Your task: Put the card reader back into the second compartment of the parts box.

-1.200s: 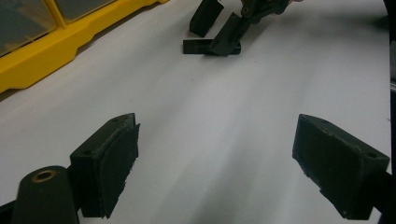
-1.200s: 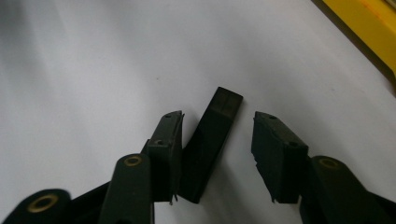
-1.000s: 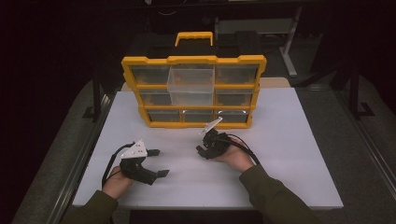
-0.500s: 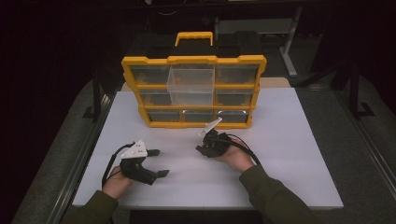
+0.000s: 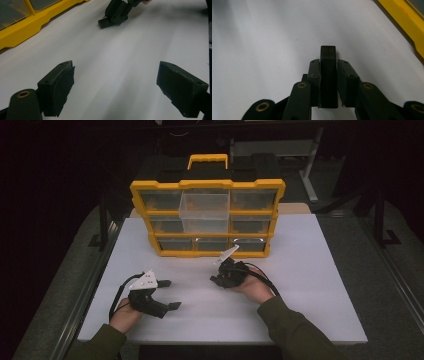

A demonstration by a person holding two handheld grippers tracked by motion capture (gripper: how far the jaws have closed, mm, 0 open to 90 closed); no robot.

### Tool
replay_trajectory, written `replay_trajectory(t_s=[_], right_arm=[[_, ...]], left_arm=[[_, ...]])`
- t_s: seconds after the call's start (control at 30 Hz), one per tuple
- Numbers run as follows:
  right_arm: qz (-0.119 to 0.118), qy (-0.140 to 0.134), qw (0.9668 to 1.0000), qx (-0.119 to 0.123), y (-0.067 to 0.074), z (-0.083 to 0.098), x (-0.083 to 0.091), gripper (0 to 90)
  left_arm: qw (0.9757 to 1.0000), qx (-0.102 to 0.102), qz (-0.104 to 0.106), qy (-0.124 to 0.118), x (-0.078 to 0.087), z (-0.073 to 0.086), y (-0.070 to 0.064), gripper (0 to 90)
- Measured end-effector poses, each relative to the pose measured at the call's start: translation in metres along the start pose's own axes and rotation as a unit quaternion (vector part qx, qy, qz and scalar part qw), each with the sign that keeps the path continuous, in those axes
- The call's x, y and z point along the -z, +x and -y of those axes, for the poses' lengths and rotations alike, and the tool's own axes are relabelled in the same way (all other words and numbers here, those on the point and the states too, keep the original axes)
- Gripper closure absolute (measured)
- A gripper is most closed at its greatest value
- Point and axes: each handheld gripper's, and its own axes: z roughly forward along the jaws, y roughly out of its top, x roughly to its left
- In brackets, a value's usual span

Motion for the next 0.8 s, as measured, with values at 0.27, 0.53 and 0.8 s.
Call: replay_trajectory(t_s=[0.27, 0.53, 0.8], right_arm=[[-0.014, 0.004, 0.9999, 0.0, -0.004, 0.002, 0.013, 72.6], [-0.025, 0.012, 0.9996, 0.005, -0.008, 0.002, 0.027, 72.6], [-0.038, 0.011, 0.9992, 0.009, -0.011, 0.0, 0.044, 72.6]], left_arm=[[1.0, -0.001, -0.001, 0.0, 0.0, 0.0, 0.0, 14.3], [1.0, -0.002, 0.001, -0.001, 0.0, 0.0, -0.001, 14.3], [1.0, 0.0, 0.0, 0.0, 0.0, 0.001, 0.0, 14.2]])
